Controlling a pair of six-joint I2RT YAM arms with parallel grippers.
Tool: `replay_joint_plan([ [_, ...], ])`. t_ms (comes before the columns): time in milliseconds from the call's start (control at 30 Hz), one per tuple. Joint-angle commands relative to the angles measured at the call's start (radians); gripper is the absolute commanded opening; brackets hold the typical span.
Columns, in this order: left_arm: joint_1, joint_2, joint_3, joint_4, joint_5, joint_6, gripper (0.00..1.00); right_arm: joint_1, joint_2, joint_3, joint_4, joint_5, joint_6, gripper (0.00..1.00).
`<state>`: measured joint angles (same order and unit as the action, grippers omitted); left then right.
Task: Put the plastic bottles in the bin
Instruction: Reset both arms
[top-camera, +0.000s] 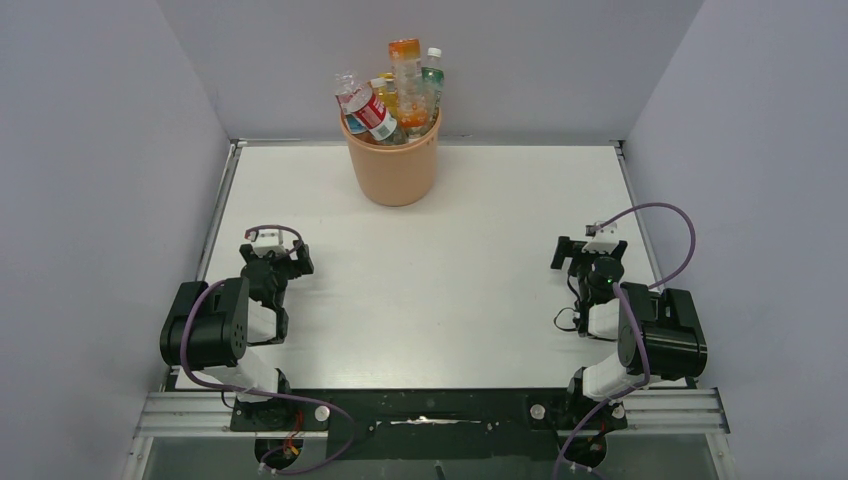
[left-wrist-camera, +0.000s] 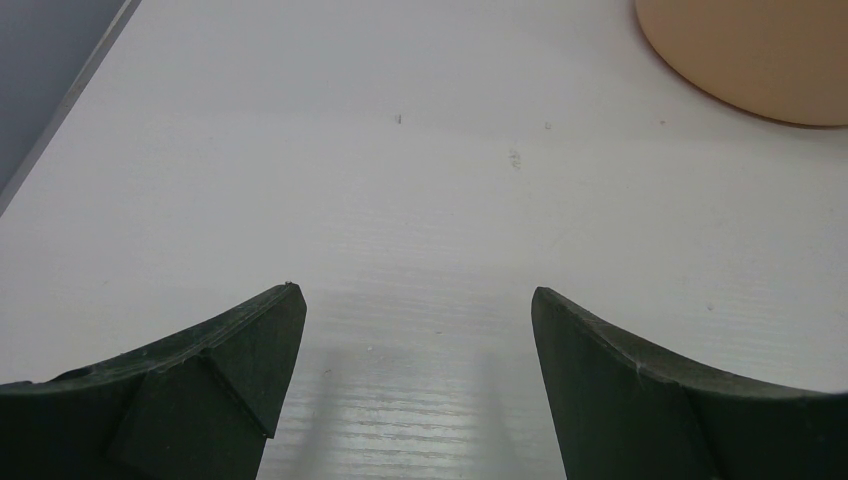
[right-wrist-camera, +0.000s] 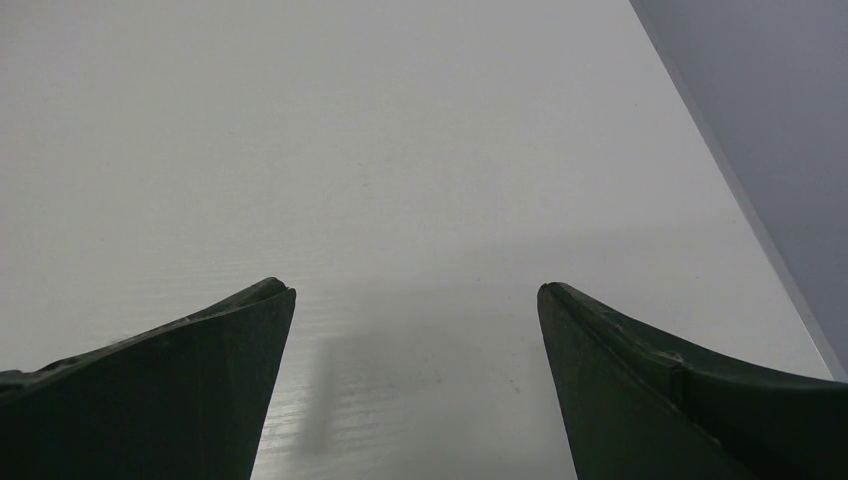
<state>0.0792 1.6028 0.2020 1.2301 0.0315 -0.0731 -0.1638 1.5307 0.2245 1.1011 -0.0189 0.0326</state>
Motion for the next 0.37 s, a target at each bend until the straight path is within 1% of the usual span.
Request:
replay_joint_plan([
  [0,-0.006,-0.004,0.016,0.042,0.009,0.010,0.84,-0.006,0.001,0.027,0.051,-0.004,-0.007,0.98],
  [333,-0.006,-0.004,0.016,0.042,0.009,0.010,0.84,-0.006,0.002,0.031,0.046,-0.004,-0.007,0.98],
])
